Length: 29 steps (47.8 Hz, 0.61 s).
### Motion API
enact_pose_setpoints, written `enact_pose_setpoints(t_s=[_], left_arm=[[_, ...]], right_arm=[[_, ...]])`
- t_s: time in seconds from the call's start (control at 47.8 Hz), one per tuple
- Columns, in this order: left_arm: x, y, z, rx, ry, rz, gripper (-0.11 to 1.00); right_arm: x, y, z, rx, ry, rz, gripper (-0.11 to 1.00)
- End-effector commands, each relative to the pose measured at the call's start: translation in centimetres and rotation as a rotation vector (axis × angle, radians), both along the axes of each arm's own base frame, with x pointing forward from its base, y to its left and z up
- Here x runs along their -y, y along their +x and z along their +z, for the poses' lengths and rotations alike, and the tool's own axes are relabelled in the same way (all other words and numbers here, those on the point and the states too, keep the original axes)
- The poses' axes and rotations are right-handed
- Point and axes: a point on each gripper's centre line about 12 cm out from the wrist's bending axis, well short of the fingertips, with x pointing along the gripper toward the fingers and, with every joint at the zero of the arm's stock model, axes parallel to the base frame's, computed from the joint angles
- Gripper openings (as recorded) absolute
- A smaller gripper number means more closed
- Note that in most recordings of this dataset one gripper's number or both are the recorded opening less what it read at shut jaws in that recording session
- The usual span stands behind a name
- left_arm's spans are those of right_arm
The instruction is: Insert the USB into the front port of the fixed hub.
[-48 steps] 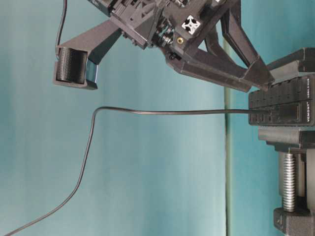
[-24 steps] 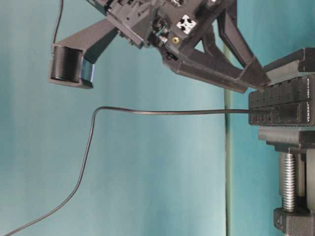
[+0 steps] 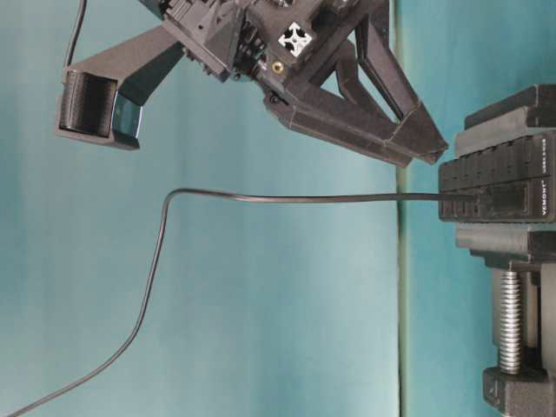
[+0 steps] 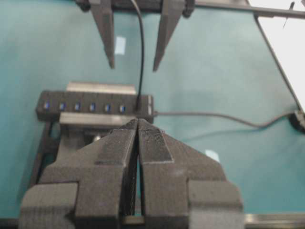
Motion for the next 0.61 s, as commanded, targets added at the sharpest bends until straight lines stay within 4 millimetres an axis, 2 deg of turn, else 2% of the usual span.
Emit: enact_pose_setpoints(t_s=[0.0, 0.586], left_arm=[[-0.03, 0.20, 0.51, 0.002, 0.002, 0.002, 0.00], [-0.03, 0.19, 0.63, -0.012, -0.001, 0.002, 0.00]], right_arm=[[-0.12, 0.12, 1.51, 0.046, 0.007, -0.002, 0.78], [-0.12, 0.06, 1.34, 0.041, 0.007, -0.002, 0.78]])
